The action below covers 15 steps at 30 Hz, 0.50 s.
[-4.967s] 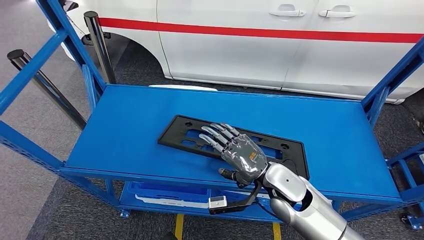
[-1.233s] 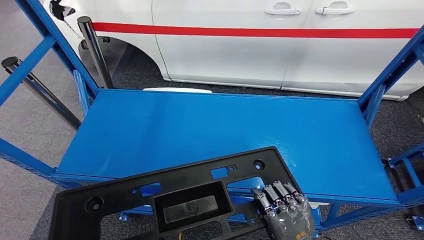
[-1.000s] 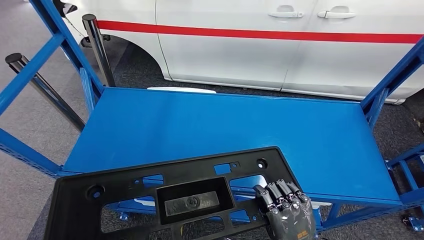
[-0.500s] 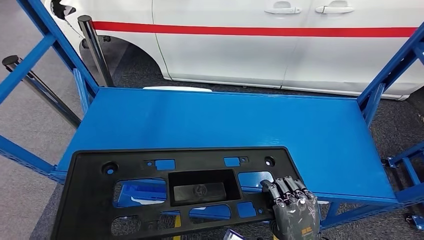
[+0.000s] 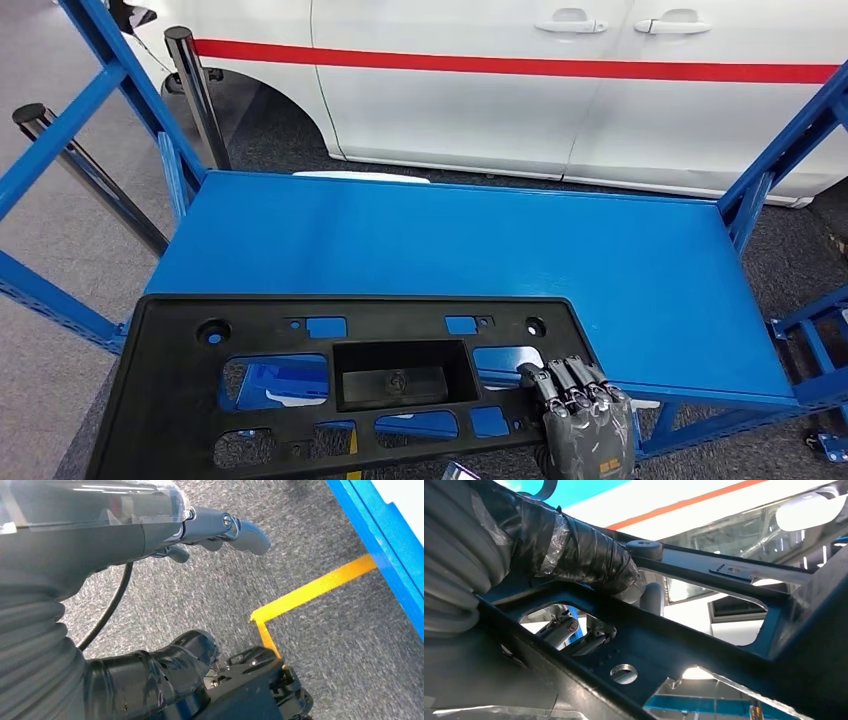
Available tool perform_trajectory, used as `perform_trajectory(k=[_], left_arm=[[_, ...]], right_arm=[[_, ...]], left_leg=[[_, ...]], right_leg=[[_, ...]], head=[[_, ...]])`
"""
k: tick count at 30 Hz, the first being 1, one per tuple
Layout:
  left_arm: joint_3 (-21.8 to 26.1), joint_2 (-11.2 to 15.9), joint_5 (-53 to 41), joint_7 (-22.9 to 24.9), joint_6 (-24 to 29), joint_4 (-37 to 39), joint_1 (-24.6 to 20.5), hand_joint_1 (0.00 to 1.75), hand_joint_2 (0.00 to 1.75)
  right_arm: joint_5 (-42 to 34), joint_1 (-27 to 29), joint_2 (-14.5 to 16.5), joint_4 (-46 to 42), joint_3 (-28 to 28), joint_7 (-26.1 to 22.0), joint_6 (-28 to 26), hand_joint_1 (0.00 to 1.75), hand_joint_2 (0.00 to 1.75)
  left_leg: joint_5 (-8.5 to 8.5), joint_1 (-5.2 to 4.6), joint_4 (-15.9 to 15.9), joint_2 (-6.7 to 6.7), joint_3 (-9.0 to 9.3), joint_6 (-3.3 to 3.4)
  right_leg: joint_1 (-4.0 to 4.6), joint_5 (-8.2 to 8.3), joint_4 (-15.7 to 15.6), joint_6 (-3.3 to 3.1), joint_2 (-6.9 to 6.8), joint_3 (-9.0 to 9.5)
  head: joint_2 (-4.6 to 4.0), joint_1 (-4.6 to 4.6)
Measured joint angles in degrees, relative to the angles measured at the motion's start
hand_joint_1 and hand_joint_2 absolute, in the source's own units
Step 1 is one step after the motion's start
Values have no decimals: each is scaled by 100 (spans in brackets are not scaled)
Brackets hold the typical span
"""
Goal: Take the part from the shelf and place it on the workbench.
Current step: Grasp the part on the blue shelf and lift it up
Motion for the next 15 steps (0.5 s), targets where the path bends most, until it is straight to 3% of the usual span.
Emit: perform_trajectory(k=[3,4,5,6,8,10,13,15], left_arm=[[4,-4,-8,1,0,0,-10,0,175],[5,-4,-8,2,0,0,-9,0,175],[7,-4,-8,3,0,0,-6,0,175],[8,-4,-8,4,1,0,-5,0,175],[9,-7,-8,5,5,0,-5,0,175],[10,-7,-8,10,20,0,-7,0,175],[16,-7,-8,16,40,0,3,0,175],[22,-5,-8,16,44,0,4,0,175]], right_arm=[[0,1,-12,-5,10,17,0,175,175],[0,1,-20,-5,17,26,0,175,175],[0,1,-28,-4,27,37,0,175,175],[0,0,-34,-4,39,49,0,175,175],[0,-9,-42,-4,59,91,0,175,175],[0,-24,-52,-6,86,139,0,175,175],[0,-33,-71,-8,132,185,0,175,175],[-1,-42,-76,-8,148,196,0,175,175]], left_leg=[[69,-7,-18,17,-67,56],[77,-13,3,21,-101,57],[83,-14,33,24,-139,55],[89,-13,69,26,-178,50],[88,-9,163,23,-256,30],[91,-27,268,15,-329,-22],[155,-31,297,2,-388,-130],[47,-12,389,-8,-462,-196]], right_leg=[[-20,-589,880,59,2,-332],[-30,-715,1163,80,1,-423],[-41,-740,1289,100,1,-435],[-56,-662,1208,117,0,-346],[-93,-377,548,135,-1,64],[-91,-210,24,96,13,332],[-56,-132,-47,-21,24,301],[-60,-43,-75,-112,5,230]], head=[[0,2],[0,2],[0,2],[0,3],[0,3],[0,-1],[0,-3],[0,-5]])
